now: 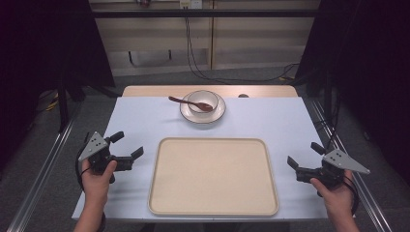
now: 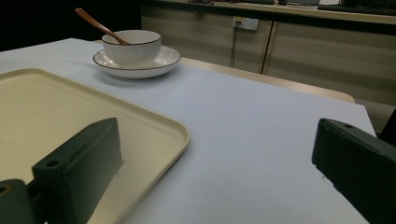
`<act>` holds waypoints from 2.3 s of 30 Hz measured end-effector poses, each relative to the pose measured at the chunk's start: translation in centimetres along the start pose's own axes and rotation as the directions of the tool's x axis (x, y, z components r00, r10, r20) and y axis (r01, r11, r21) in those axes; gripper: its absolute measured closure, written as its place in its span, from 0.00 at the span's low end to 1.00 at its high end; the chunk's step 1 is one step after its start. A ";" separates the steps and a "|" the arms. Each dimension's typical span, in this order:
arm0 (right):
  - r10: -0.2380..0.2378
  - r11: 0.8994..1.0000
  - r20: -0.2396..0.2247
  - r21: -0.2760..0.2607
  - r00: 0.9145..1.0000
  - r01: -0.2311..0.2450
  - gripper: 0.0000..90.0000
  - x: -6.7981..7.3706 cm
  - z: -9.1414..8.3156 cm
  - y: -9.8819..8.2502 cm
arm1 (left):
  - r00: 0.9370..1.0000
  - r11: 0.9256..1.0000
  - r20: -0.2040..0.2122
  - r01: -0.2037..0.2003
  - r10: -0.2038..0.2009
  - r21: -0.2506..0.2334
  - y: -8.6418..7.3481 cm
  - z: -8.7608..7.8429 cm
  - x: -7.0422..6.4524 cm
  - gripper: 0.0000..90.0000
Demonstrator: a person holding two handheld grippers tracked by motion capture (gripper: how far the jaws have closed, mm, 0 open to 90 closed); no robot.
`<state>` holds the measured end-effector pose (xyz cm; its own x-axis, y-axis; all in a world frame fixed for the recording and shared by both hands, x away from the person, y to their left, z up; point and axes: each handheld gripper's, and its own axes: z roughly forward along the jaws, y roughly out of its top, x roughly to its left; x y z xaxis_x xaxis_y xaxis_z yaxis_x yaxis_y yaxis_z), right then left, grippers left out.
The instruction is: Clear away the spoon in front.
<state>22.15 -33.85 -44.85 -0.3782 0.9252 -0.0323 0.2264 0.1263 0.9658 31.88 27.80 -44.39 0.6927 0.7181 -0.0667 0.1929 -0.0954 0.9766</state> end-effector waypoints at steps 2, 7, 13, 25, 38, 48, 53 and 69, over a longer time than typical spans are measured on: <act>-0.005 1.000 -0.007 0.004 1.000 0.005 0.01 0.1 0.0 0.0 | 1.000 1.000 0.009 0.000 0.000 0.005 0.0 0.1 -0.1 0.00; -0.010 1.000 -0.020 0.001 1.000 0.010 0.01 0.2 0.2 -0.1 | 1.000 1.000 0.017 -0.016 0.016 0.026 0.2 0.4 -0.4 0.00; -0.012 1.000 -0.040 0.006 0.999 0.013 0.01 0.7 0.3 -0.1 | 1.000 0.999 0.025 -0.013 0.012 0.043 0.8 1.2 -1.3 0.00; -0.041 0.999 -0.053 0.000 0.998 0.041 0.01 1.8 0.4 0.5 | 0.996 0.999 0.080 0.028 -0.031 0.047 2.6 3.1 -2.5 0.00; -0.059 0.998 -0.091 0.003 0.994 0.060 0.02 1.9 0.4 0.5 | 0.997 0.996 0.023 0.079 -0.080 0.046 3.6 8.4 -1.0 0.00; -0.050 0.999 -0.095 -0.001 0.994 0.050 0.01 2.0 0.1 0.5 | 0.995 0.993 -0.020 0.098 -0.097 0.071 4.2 11.6 -0.7 0.00; -0.059 0.998 -0.105 -0.009 0.993 0.058 0.01 2.1 0.0 0.4 | 0.993 0.991 -0.032 0.115 -0.113 0.074 4.3 13.0 -0.6 0.00; -0.081 0.997 -0.115 -0.004 0.990 0.081 0.01 2.1 0.0 0.4 | 0.977 0.976 -0.126 0.187 -0.173 0.110 3.4 16.4 0.7 0.00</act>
<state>21.46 -31.88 -44.55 -0.4956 0.8648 -0.0804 0.1917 0.1992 0.9610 44.43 16.65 -44.45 0.5555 0.8051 -0.2079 0.3940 -0.0346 0.9185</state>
